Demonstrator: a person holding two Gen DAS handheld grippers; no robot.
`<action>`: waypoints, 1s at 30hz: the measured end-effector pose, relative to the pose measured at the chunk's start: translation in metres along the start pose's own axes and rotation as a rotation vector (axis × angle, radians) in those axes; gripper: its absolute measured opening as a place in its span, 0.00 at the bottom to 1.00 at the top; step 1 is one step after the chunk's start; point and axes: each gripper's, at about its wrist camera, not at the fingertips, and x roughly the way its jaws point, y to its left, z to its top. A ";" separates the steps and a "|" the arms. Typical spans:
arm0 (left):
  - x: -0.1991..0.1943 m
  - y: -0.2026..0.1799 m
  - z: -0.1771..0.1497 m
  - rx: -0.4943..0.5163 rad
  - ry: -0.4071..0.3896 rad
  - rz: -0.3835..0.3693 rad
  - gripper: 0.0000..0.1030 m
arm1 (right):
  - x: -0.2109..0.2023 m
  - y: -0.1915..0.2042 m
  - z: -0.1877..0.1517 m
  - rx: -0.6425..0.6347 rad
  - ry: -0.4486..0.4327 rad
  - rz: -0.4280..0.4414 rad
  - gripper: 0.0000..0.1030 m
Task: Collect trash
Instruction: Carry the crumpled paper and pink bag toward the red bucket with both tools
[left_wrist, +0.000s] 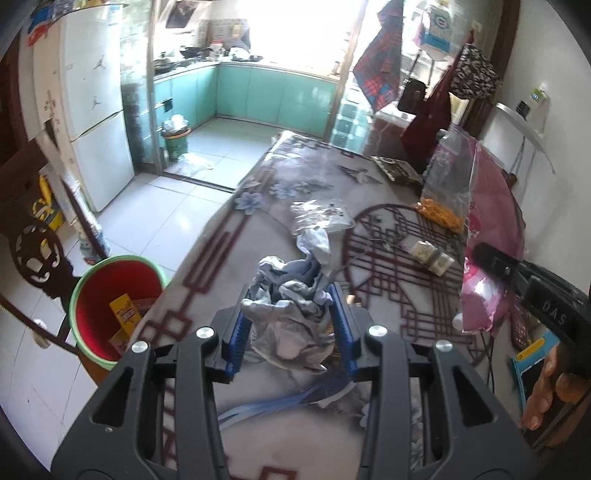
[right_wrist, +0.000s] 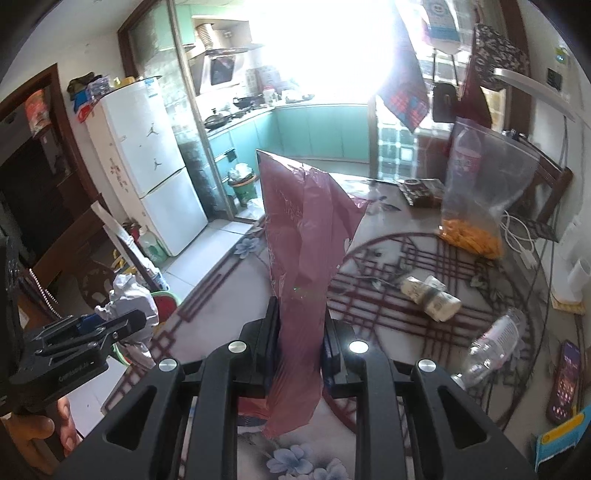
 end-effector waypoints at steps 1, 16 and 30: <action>-0.001 0.005 0.000 -0.009 0.000 0.007 0.37 | 0.003 0.003 0.001 -0.005 0.004 0.006 0.19; 0.000 0.070 0.020 -0.057 -0.025 -0.021 0.37 | 0.021 0.052 0.010 -0.012 0.015 -0.060 0.19; 0.026 0.123 0.052 0.044 0.017 -0.141 0.37 | 0.035 0.107 0.011 0.078 0.025 -0.200 0.19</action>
